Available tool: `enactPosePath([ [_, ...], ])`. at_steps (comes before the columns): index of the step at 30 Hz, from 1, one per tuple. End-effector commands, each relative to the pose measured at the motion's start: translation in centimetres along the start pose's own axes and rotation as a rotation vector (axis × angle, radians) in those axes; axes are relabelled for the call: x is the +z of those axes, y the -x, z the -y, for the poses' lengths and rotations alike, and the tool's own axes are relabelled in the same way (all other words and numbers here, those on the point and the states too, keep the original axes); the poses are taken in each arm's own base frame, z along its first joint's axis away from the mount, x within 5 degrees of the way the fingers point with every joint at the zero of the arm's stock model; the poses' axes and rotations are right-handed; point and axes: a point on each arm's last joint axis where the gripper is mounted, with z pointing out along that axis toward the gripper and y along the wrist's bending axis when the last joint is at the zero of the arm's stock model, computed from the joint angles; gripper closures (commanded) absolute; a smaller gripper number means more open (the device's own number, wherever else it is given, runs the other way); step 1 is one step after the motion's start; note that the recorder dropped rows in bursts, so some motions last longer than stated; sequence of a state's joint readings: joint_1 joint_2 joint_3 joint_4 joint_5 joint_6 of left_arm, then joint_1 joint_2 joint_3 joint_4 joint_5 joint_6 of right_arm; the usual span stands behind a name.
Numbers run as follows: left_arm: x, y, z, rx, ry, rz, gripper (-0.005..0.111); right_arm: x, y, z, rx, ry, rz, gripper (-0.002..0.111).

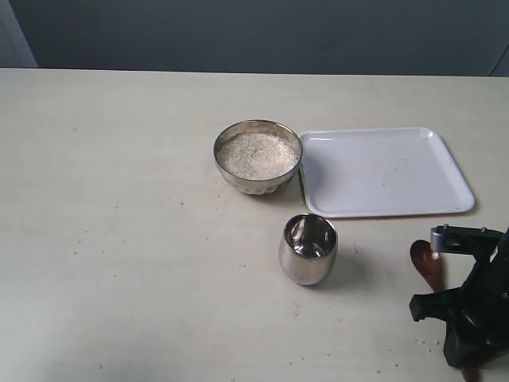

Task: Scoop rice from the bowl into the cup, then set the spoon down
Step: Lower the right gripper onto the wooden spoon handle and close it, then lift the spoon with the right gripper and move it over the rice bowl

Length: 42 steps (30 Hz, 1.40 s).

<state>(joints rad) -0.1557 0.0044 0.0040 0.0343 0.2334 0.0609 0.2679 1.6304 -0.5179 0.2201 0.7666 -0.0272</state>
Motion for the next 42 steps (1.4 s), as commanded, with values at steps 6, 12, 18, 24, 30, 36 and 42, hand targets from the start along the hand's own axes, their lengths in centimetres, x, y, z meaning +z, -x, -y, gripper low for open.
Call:
enactPosePath([
  [6, -0.1, 0.2, 0.0, -0.001, -0.003, 0.010, 0.106, 0.2, 0.2, 0.0, 0.002, 0.002, 0.017, 0.108],
  [12, -0.1, 0.2, 0.0, -0.001, -0.003, 0.010, 0.106, -1.3, 0.4, -0.4, -0.034, 0.014, 0.029, 0.108],
  [18, -0.1, 0.2, 0.0, -0.001, -0.003, 0.010, 0.106, -8.2, 0.6, -1.1, -0.180, -0.018, 0.191, 0.108],
  [24, -0.1, 0.2, 0.0, -0.001, -0.003, 0.010, 0.106, -16.6, 1.8, -2.4, -0.401, -0.123, 0.338, 0.108],
  [30, -0.1, 0.2, 0.0, -0.001, -0.003, 0.010, 0.106, -21.5, 4.4, -5.3, -0.671, -0.478, 0.419, 0.108],
  [36, -0.1, 0.2, 0.0, -0.001, -0.003, 0.010, 0.106, -21.7, 7.7, -9.8, -0.837, -0.655, 0.432, 0.108],
  [42, -0.1, 0.2, 0.0, -0.001, -0.003, 0.010, 0.106, -17.4, 11.6, -13.9, -1.032, -0.926, 0.308, 0.108],
])
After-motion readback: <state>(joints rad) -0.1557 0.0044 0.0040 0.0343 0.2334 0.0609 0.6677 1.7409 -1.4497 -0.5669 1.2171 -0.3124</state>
